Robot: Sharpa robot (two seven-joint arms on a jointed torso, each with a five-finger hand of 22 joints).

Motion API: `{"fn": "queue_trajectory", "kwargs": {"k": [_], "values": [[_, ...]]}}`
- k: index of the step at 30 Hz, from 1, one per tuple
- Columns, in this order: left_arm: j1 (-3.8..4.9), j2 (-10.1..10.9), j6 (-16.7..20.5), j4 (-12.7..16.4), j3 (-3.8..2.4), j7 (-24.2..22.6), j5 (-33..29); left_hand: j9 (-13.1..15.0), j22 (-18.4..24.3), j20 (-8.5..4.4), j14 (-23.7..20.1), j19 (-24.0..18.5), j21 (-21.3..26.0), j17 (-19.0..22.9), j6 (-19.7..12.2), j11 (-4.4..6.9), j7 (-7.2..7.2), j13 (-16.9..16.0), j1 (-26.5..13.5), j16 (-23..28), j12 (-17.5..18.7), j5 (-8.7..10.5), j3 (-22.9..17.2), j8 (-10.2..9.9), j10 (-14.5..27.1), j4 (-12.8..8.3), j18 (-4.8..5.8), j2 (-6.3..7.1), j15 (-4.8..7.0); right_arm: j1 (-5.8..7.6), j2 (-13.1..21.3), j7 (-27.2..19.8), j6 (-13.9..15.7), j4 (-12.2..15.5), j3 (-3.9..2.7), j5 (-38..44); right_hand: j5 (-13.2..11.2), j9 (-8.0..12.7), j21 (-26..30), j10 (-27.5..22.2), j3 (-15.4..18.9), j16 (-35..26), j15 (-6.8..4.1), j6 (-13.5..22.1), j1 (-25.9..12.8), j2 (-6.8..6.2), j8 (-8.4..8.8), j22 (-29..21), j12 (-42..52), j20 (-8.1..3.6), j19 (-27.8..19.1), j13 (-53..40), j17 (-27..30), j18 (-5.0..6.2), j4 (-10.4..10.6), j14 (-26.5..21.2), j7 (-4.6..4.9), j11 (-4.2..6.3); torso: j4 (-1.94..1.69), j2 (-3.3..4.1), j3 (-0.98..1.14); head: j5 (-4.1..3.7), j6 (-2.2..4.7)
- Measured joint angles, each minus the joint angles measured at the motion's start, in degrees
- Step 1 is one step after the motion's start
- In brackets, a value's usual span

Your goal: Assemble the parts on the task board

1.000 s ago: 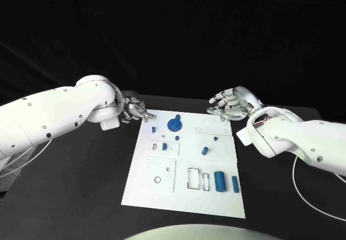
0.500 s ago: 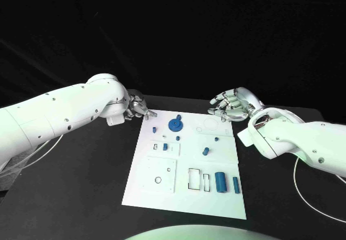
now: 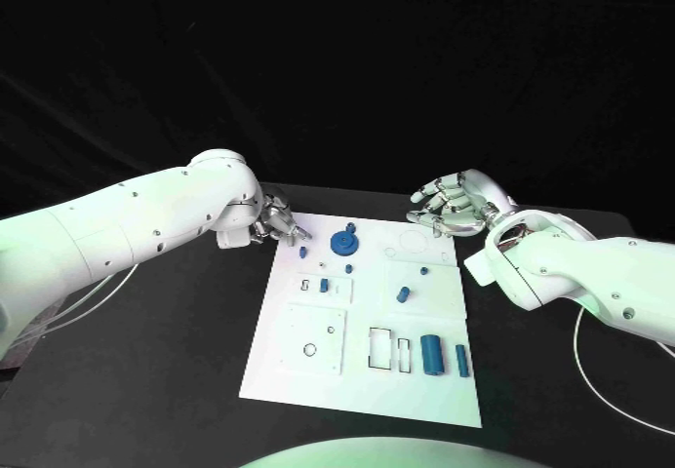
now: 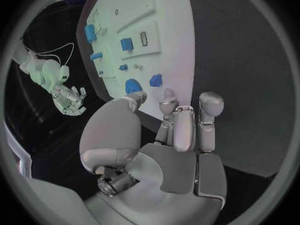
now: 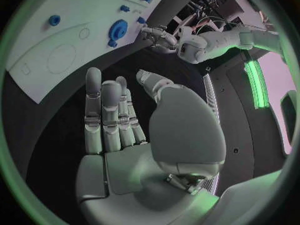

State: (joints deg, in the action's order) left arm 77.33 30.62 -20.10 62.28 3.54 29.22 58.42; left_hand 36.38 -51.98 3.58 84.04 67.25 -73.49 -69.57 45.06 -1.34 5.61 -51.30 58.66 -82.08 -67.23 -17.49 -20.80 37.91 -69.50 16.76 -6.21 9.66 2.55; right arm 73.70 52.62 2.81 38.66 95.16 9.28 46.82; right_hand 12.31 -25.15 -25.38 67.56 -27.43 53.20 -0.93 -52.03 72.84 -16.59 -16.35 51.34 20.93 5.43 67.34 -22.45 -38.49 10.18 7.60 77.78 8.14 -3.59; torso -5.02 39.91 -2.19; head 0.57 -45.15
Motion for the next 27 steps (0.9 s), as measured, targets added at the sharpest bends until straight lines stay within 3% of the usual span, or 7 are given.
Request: {"fn": "queue_trajectory", "kwargs": {"k": [13,27], "values": [[-0.92,-1.0,-2.0,-1.2,0.44,-0.4,-1.5,-0.1,0.0,0.00,0.0,0.0,0.0,0.0,0.0,0.00,0.00,0.0,0.1,0.0,0.0,0.00,0.0,0.0,0.0,0.0,0.00,-0.05,0.00,0.00,0.0,0.0,0.0,0.2,0.00,0.2,0.0,0.1,0.0,0.0,0.0,-0.3,0.00,0.0,0.0,0.00,0.00,0.0,-0.2,0.00,0.0,0.1,0.0,0.00,0.0,0.0,0.00,0.00,0.02,-0.02,0.03,0.13,-0.13],[-1.08,-1.1,-1.9,-1.1,0.49,-0.6,-1.8,-0.2,-0.4,0.00,0.0,0.0,0.0,-0.4,0.6,0.01,-0.12,-0.4,0.8,0.0,0.0,0.00,0.0,0.0,0.0,0.0,0.00,-0.81,0.00,0.00,0.0,0.0,0.0,0.2,-0.01,0.3,0.0,0.1,0.0,0.0,0.0,-0.3,0.00,0.0,0.0,0.00,0.00,0.0,-0.2,0.00,0.0,0.1,0.0,0.00,0.0,0.0,0.00,0.00,0.02,-0.06,0.07,0.15,-0.31]]}}
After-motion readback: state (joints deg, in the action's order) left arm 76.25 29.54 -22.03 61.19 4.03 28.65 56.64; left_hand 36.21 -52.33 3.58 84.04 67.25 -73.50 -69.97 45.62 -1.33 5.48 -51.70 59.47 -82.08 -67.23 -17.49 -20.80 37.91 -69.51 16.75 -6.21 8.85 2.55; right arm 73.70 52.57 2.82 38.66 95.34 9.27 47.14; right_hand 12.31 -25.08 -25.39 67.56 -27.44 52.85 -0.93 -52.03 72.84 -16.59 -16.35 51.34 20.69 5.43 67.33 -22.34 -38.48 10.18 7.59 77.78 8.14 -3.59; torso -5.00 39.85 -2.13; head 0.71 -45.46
